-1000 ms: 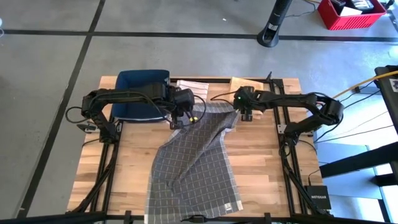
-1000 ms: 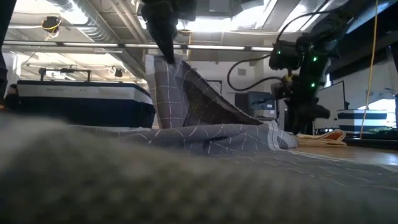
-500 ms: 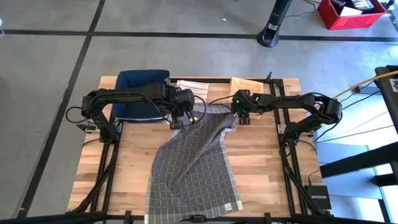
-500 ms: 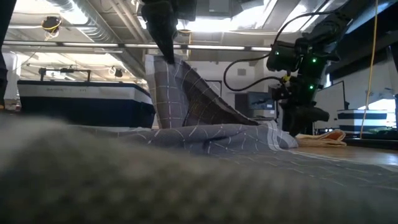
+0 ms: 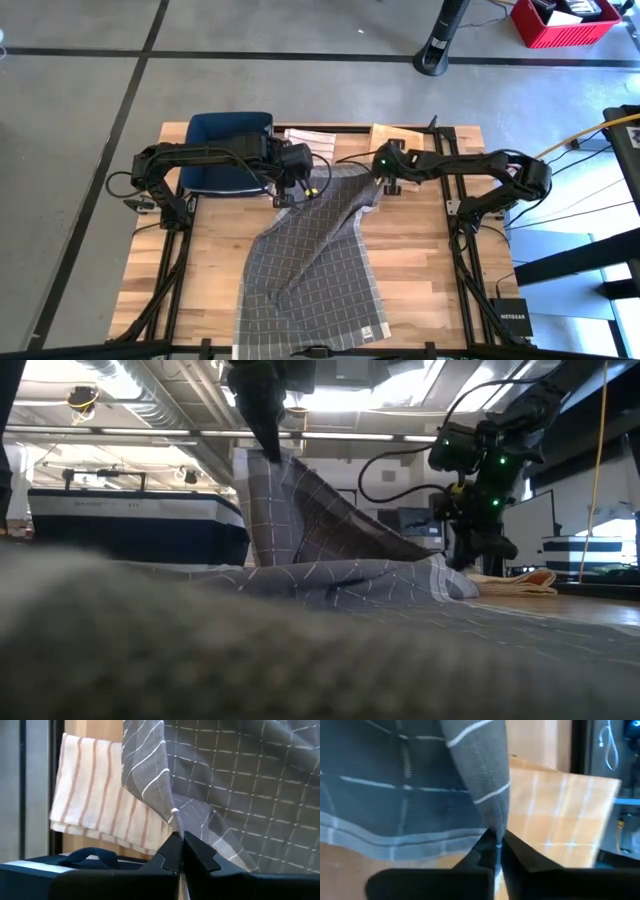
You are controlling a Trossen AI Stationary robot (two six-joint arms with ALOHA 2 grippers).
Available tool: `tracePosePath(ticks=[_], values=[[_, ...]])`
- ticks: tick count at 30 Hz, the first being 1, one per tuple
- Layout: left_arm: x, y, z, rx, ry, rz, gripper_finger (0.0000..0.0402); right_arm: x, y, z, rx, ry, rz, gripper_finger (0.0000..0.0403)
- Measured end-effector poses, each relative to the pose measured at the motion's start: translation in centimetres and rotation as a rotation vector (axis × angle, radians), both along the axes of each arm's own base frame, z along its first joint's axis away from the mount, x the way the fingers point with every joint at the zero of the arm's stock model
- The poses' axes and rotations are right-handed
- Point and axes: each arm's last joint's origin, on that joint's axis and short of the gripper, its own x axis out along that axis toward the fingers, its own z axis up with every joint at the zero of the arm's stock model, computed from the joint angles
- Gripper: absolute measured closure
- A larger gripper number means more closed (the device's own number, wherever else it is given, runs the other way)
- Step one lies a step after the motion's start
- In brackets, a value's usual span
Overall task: Fold towel
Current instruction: Fold the gray towel
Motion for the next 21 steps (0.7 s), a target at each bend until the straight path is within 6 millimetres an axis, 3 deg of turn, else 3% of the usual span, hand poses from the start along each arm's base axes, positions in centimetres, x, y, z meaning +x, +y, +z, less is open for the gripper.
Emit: tracePosePath(ticks=[4, 9, 14, 18, 21], values=[[-0.6, 0.3, 1.3, 0.144, 0.05, 0.03, 0.0399, 0.1, -0.2, 3.4, -0.06, -0.075, -0.043, 0.0384], [-0.8, 1.8, 5.1, 0.405, -0.02, 0.091, 0.0399, -0.6, 0.1, 10.9, -0.165, -0.274, -0.052, 0.0394], [-0.9, 4.5, 7.3, 0.492, -0.106, 0.152, 0.0399, -2.0, 0.1, 17.7, -0.29, -0.465, -0.088, 0.0396], [-1.6, 6.6, 7.7, 0.664, -0.044, 0.288, 0.0399, -3.3, -0.7, 20.5, -0.347, -0.54, -0.139, 0.0396], [-2.1, 8.0, 7.9, 0.709, -0.012, 0.333, 0.0399, -4.0, -1.4, 20.8, -0.348, -0.549, -0.163, 0.0397]])
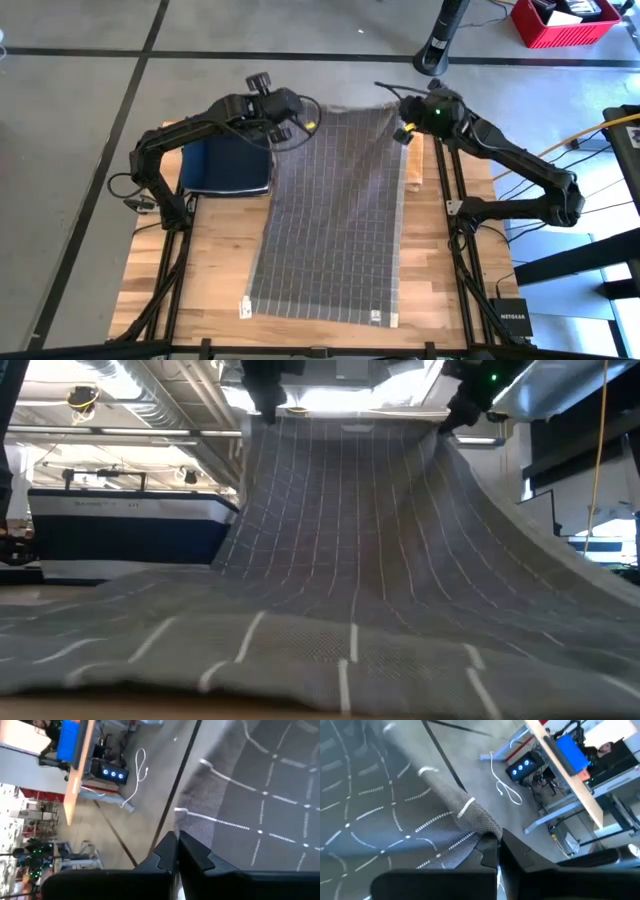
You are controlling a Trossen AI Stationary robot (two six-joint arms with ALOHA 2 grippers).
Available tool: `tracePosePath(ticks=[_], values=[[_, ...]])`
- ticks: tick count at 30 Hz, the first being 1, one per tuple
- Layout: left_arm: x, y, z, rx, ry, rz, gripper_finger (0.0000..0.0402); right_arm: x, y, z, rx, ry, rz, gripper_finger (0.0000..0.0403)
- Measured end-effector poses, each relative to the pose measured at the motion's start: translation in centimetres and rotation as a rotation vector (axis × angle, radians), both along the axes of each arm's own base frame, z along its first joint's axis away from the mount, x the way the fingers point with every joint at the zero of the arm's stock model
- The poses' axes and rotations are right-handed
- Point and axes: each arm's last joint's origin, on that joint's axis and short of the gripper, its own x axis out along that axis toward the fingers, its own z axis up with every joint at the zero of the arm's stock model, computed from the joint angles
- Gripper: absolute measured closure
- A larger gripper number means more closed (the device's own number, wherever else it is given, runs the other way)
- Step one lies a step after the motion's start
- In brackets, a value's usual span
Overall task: Fold towel
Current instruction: Fold the gray towel
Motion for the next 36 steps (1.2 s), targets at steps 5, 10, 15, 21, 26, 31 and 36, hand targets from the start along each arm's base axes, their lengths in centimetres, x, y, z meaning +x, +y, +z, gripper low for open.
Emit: tracePosePath(ticks=[5, 10, 15, 21, 26, 31, 36], values=[[-0.6, 2.2, -0.5, -0.064, 0.032, -0.032, 0.0399, -0.6, -1.7, -2.1, 0.069, 0.045, -0.03, 0.0398], [-0.9, 5.2, -1.2, -0.048, 0.13, -0.105, 0.0399, -1.0, -3.7, -3.5, 0.083, 0.078, -0.071, 0.0399], [-0.8, 5.1, -0.8, -0.031, 0.123, -0.135, 0.0399, -1.4, -3.5, -2.5, 0.087, 0.072, -0.066, 0.0398], [-1.4, -0.9, -0.3, -0.152, 0.121, -0.199, 0.0399, -2.3, 1.2, 0.1, 0.299, -0.014, -0.009, 0.0399], [-2.0, -5.8, -1.0, -0.401, 0.071, -0.225, 0.0399, -3.1, 5.2, 0.4, 0.608, -0.139, 0.142, 0.0399], [-2.3, -10.6, -1.7, -0.527, 0.076, -0.233, 0.0399, -3.1, 8.4, 0.0, 0.74, -0.116, 0.166, 0.04], [-2.2, -14.9, -2.6, -0.6, 0.04, -0.254, 0.0399, -3.0, 11.5, -0.6, 0.847, -0.069, 0.171, 0.04]])
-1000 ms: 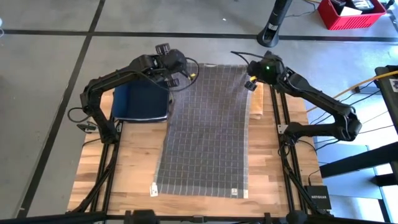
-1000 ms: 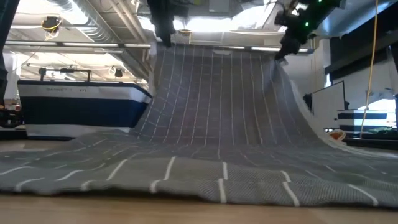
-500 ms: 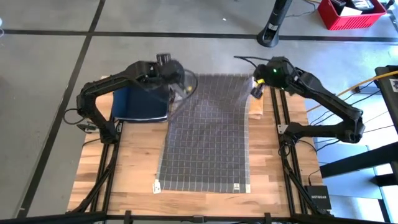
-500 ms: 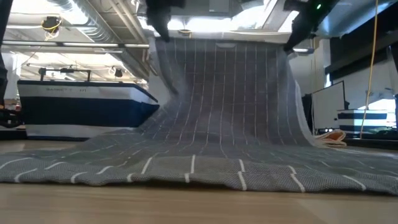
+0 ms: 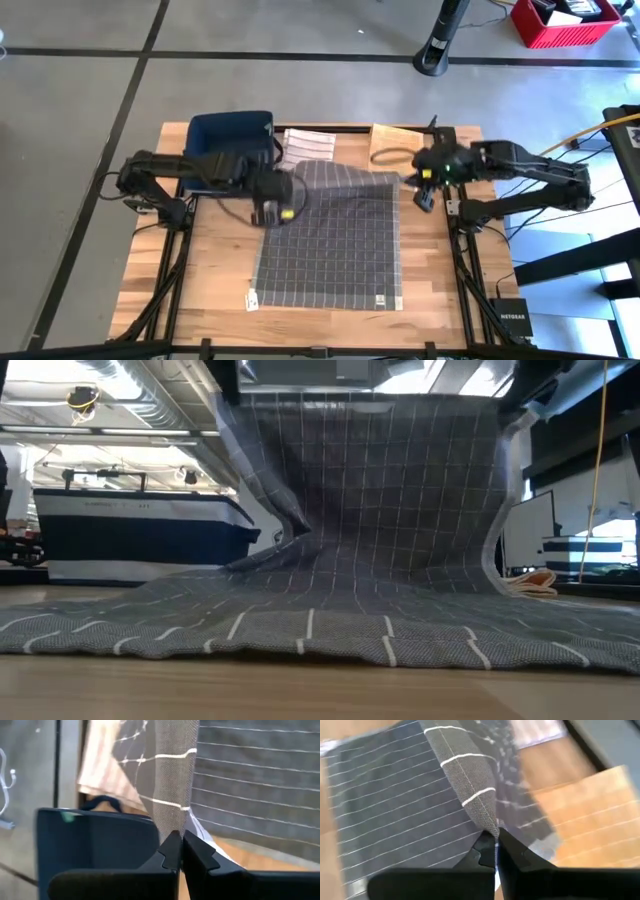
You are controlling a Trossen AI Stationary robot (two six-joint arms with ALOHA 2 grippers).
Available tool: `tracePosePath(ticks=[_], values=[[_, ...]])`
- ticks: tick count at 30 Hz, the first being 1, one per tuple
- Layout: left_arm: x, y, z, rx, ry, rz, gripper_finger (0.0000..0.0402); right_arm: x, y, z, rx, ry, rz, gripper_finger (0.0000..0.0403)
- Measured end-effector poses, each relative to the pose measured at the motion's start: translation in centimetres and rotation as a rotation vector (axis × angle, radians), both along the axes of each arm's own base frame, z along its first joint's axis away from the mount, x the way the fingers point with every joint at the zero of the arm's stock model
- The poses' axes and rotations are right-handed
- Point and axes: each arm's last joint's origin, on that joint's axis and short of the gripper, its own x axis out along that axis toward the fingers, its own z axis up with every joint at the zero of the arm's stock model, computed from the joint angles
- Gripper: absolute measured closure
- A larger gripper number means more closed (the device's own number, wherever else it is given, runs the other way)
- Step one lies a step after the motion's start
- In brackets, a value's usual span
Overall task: Fold towel
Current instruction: Fold the gray towel
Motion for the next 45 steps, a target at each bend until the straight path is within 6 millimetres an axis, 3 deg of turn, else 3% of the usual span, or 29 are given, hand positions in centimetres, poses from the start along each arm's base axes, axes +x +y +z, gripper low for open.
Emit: tracePosePath(ticks=[6, 12, 16, 18, 21, 24, 27, 36, 45], values=[[-0.4, -4.1, -1.6, -0.004, 0.022, -0.048, 0.0399, 0.4, 3.9, -2.3, 0.084, 0.04, 0.019, 0.0399], [-1.4, -5.4, -1.2, 0.279, -0.021, -0.036, 0.0399, 0.7, 7.4, -5.5, 0.111, 0.037, 0.014, 0.0399], [-1.5, -6.1, -1.0, 0.367, -0.078, -0.026, 0.0399, 0.8, 9.9, -7.7, 0.167, 0.037, 0.035, 0.0399], [-1.4, -6.5, -1.1, 0.318, -0.111, -0.007, 0.0399, 0.7, 10.9, -8.5, 0.178, 0.057, 0.029, 0.0399], [-0.8, -7.7, -1.8, 0.089, -0.123, -0.037, 0.0399, 0.2, 12.4, -9.6, 0.183, 0.098, 0.021, 0.0399], [-0.4, -9.9, -2.9, -0.143, -0.132, -0.081, 0.0399, 0.0, 13.9, -10.2, 0.186, 0.123, 0.065, 0.0399], [-0.3, -12.3, -4.4, -0.265, -0.135, -0.107, 0.0399, 0.1, 15.5, -10.8, 0.2, 0.124, 0.107, 0.0398], [-1.7, -16.5, -10.6, -0.267, -0.046, -0.002, 0.0399, 1.6, 20.5, -13.7, 0.252, 0.132, 0.226, 0.0398], [-2.3, -18.7, -13.6, -0.338, -0.093, -0.011, 0.0399, 3.0, 22.5, -17.1, 0.233, 0.21, 0.265, 0.0398]])
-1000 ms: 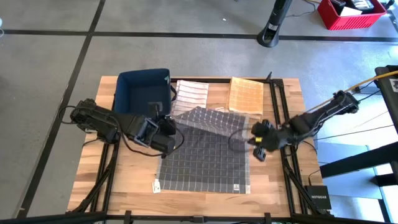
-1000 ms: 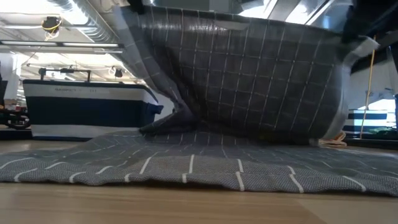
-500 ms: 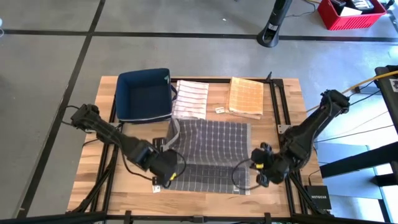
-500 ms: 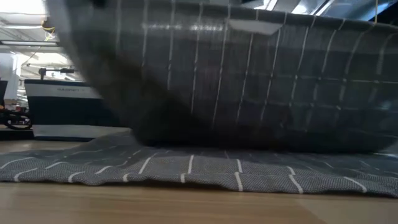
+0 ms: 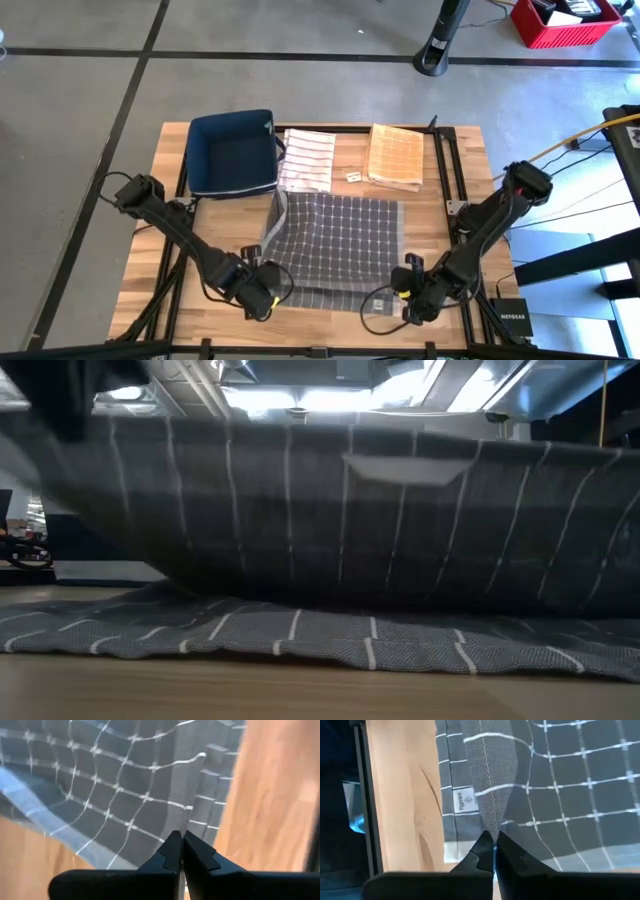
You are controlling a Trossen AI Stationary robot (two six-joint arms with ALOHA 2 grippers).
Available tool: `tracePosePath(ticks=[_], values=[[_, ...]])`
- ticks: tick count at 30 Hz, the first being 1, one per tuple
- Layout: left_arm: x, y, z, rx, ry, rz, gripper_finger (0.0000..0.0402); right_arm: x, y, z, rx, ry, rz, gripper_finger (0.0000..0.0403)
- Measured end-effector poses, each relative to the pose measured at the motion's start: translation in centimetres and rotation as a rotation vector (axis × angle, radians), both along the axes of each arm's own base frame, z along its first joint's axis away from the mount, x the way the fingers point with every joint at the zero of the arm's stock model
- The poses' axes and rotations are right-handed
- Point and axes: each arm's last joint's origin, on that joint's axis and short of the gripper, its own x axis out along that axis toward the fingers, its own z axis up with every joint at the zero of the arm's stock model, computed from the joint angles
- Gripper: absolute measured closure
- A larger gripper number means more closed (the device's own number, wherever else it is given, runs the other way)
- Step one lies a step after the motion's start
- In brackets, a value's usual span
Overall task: Fold towel
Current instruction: Fold the gray towel
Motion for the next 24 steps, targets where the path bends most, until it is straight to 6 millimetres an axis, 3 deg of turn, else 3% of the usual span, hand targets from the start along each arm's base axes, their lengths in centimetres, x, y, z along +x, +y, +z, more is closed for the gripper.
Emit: tracePosePath(ticks=[7, 14, 19, 24], values=[[-1.0, -0.5, -2.6, -0.114, 0.078, 0.04, 0.0399, 1.4, 1.9, -1.6, 0.103, -0.029, 0.02, 0.0398], [-1.1, -0.6, -4.8, -0.21, 0.054, 0.08, 0.0392, 1.8, 2.5, -3.2, 0.102, 0.005, 0.003, 0.0385], [-1.9, -0.6, -6.0, -0.341, 0.171, 0.217, 0.0335, 1.7, 2.7, -3.8, 0.131, 0.074, 0.02, 0.0323], [-2.0, -0.7, -5.3, -0.537, 0.332, 0.253, 0.0278, 2.2, 2.9, -2.2, 0.304, 0.234, 0.101, 0.0247]])
